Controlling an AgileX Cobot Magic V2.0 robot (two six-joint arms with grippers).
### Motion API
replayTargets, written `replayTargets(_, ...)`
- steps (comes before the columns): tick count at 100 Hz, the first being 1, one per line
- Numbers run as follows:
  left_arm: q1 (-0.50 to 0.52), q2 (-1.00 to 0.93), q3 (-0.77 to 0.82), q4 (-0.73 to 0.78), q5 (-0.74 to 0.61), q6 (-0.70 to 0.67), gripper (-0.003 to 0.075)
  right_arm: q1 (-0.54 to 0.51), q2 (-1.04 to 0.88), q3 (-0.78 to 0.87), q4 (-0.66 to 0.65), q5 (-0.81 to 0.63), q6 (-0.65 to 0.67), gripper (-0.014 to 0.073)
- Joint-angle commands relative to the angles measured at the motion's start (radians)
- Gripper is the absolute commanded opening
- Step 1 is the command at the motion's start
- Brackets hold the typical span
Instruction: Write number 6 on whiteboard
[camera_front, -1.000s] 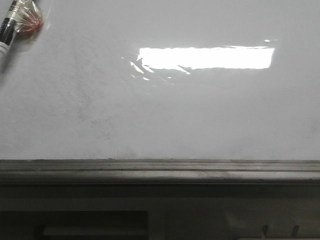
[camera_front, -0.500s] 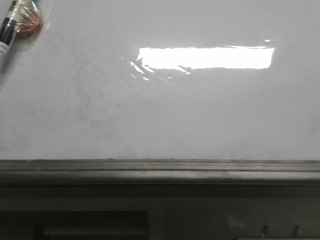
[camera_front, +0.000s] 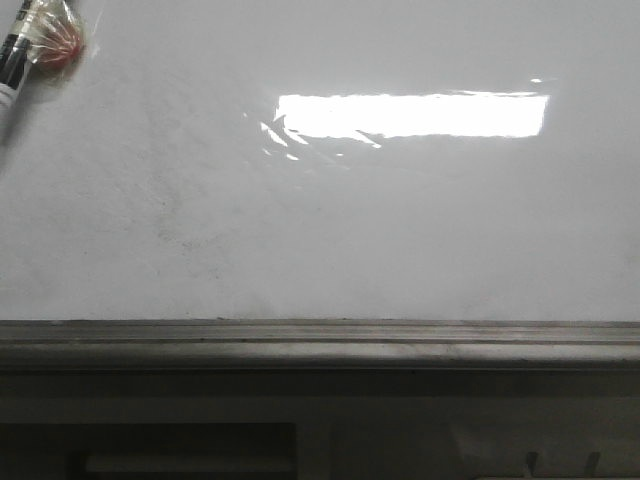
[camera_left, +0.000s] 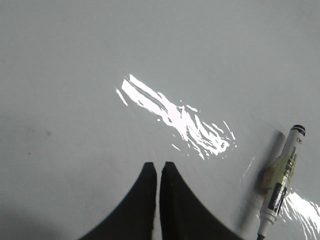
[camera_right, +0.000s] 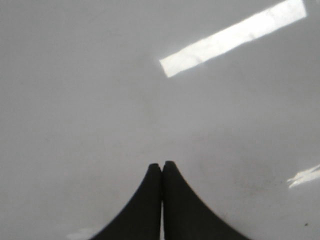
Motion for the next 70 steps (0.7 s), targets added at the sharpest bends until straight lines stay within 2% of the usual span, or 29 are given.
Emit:
replayTargets(1,-0.009,-0.014,-0.039,0.011,0.005,-0.001,-0.002,-0.007,0.026,-0.07,-0.016,0.016,-0.008,-0.0052)
replayTargets(23,-0.009,0.19,-0.283,0.235,0.297,0.007,-0.002,-0.007,0.296,-0.277,-0.095,0.242,-0.013,-0.0053)
replayTargets(37,-0.009,0.37,-0.416,0.246,0.446,0.122,-0.002,-0.007,0.482,-0.4,-0.097,0.316,-0.065,-0.0053)
replayTargets(51,-0.009,0.485,-0.497,0.232,0.495,0.16,-0.0019,-0.007,0.589,-0.471,-0.097,0.354,-0.087,-0.0036)
replayTargets(60,-0.009,0.534,-0.521,0.147,0.499,0.257,0.0013,-0.001,0.615,-0.495,-0.097,0.365,-0.103,0.0082)
replayTargets(66,-0.009,0.557,-0.533,0.071,0.499,0.345,0.0078,-0.001,0.626,-0.502,-0.093,0.375,-0.103,0.0229)
replayTargets(70,-0.009,0.573,-0.538,0.007,0.497,0.394,0.015,-0.001,0.63,-0.507,-0.091,0.376,-0.103,0.0336)
